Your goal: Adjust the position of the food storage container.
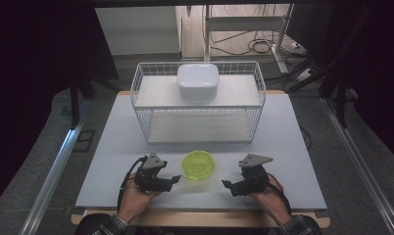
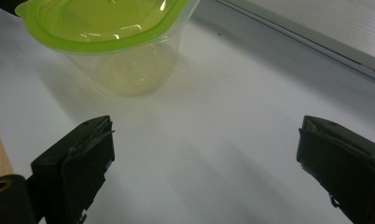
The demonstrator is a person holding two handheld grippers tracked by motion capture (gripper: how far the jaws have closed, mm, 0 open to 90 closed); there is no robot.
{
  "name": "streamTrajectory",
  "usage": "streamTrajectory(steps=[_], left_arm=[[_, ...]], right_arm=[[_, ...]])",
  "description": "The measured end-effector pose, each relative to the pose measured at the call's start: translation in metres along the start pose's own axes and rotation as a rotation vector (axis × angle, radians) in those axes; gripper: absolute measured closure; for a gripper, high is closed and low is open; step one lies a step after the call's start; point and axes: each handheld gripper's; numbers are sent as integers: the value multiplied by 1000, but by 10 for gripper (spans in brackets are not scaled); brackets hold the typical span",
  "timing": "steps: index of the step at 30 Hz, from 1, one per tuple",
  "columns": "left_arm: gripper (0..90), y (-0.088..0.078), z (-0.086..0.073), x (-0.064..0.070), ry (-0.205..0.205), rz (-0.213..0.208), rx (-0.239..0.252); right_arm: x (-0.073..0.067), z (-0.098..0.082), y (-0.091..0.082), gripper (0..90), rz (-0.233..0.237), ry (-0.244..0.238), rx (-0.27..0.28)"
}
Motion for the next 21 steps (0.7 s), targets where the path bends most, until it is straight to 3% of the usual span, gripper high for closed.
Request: streamTrajectory(steps=[3, 4, 6, 7, 10, 14, 21], left_arm=[[93, -3, -3, -2, 14, 19, 11], [73, -5, -6, -2, 38, 34, 14], [61, -5, -7, -1, 47, 46, 14], [30, -7, -9, 0, 70, 58, 19], [19, -9, -12, 2, 86, 56, 23], [14, -12, -17, 3, 89, 60, 23], [14, -15, -23, -2, 56, 58, 21]], right_arm=[[1, 0, -1, 40, -1, 3, 9], [1, 0, -2, 39, 0, 5, 15], [1, 0, -2, 38, 0, 6, 20], [1, 0, -2, 35, 1, 9, 24], [2, 0, -2, 34, 0, 9, 29], [2, 0, -2, 34, 0, 7, 29], [3, 0, -1, 32, 9, 14, 30]])
Point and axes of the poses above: each handheld gripper's, and its own axes: y roughly forward along the jaws, z roughly out of its top, x roughly to its right, and after that the axes turned 5 degrees about z, right-handed
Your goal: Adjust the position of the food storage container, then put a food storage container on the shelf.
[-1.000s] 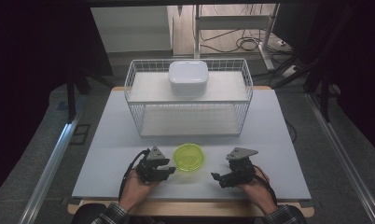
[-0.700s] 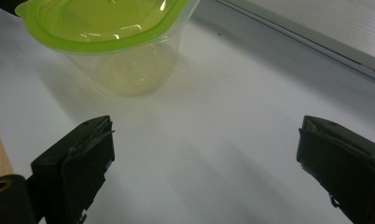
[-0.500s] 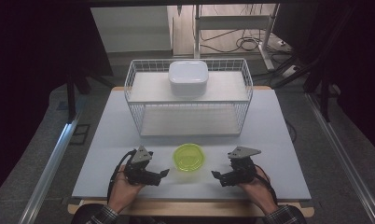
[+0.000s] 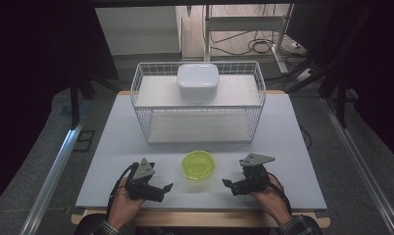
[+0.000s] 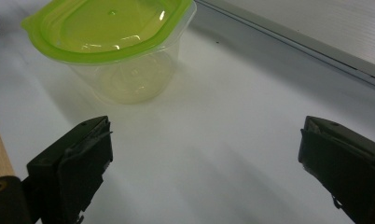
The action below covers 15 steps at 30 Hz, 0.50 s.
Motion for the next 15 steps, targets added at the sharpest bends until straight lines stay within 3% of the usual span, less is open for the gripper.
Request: streamTrajectory(steps=[9, 15], left_arm=[[14, -3, -2, -1, -8, 3, 3], [16, -3, -2, -2, -11, 8, -6]], right_arm=[[4, 5, 0, 32, 22, 21, 15], [7, 15, 1, 36, 80, 77, 41]])
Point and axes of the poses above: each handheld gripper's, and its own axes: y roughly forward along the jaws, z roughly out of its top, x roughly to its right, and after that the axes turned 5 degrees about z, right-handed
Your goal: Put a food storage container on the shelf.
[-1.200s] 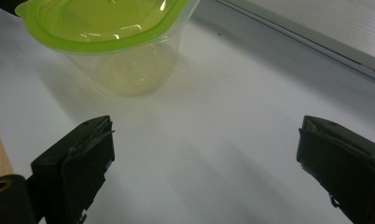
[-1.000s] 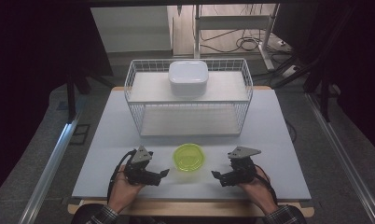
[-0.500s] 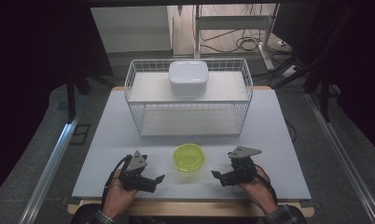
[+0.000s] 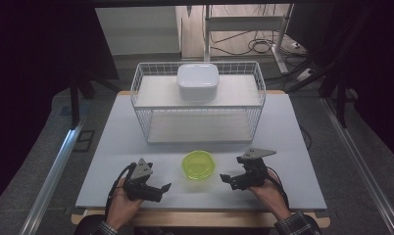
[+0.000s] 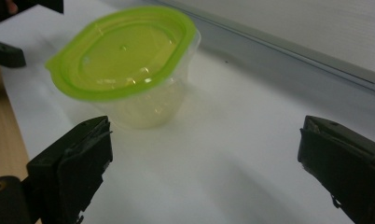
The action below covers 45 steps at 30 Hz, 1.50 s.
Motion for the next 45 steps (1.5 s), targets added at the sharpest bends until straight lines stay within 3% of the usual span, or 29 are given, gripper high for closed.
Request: streamTrajectory(steps=[6, 9, 11, 13, 19, 24, 37, 40, 45], left_arm=[[17, 1, 0, 0, 5, 1, -2], [17, 1, 0, 0, 9, 4, -6], [18, 1, 0, 0, 11, 6, -9], [19, 2, -1, 0, 11, 5, -13], [23, 3, -1, 0, 7, 4, -20], [24, 5, 0, 0, 22, 4, -30], [27, 6, 0, 2, 30, 3, -40], [28, 6, 0, 2, 31, 2, -39], [28, 7, 0, 2, 32, 2, -40]], right_arm=[[3, 9, 2, 7, 4, 44, 0], [8, 16, 3, 17, 31, 87, -16], [11, 21, 4, 61, 43, 110, -16], [17, 29, 5, 132, 91, 155, -11], [23, 39, 14, 266, 147, 198, -18], [24, 48, 32, 425, 190, 239, -83], [37, 50, 53, 663, 291, 369, -150], [38, 49, 54, 766, 325, 410, -163], [35, 50, 52, 806, 332, 407, -170]])
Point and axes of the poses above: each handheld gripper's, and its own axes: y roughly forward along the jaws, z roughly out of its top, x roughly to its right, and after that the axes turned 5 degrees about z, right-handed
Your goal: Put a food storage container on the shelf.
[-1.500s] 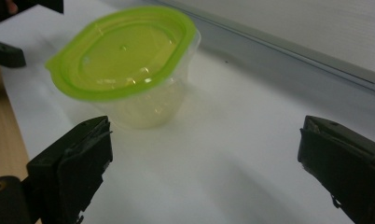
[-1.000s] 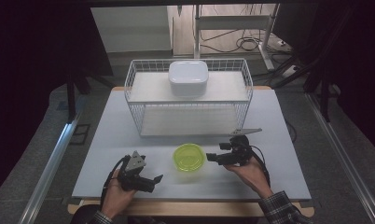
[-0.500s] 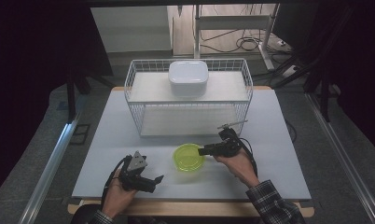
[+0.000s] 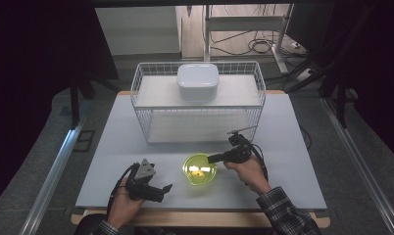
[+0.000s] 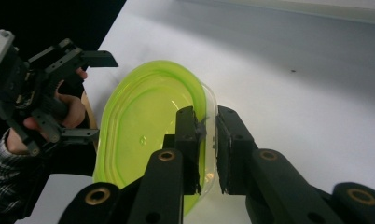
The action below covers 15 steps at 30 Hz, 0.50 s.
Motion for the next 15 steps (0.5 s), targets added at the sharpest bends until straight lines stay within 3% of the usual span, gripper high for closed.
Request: streamTrajectory(steps=[4, 10, 15], left_arm=[[28, 0, 0, 0, 4, 3, -1], [28, 0, 0, -1, -1, 4, 4], [28, -1, 0, -1, -7, 7, 9]], right_arm=[[-6, 0, -2, 816, 25, -3, 7], [-12, 0, -5, 819, 9, -34, 20], [-16, 2, -15, 819, 32, -31, 60]])
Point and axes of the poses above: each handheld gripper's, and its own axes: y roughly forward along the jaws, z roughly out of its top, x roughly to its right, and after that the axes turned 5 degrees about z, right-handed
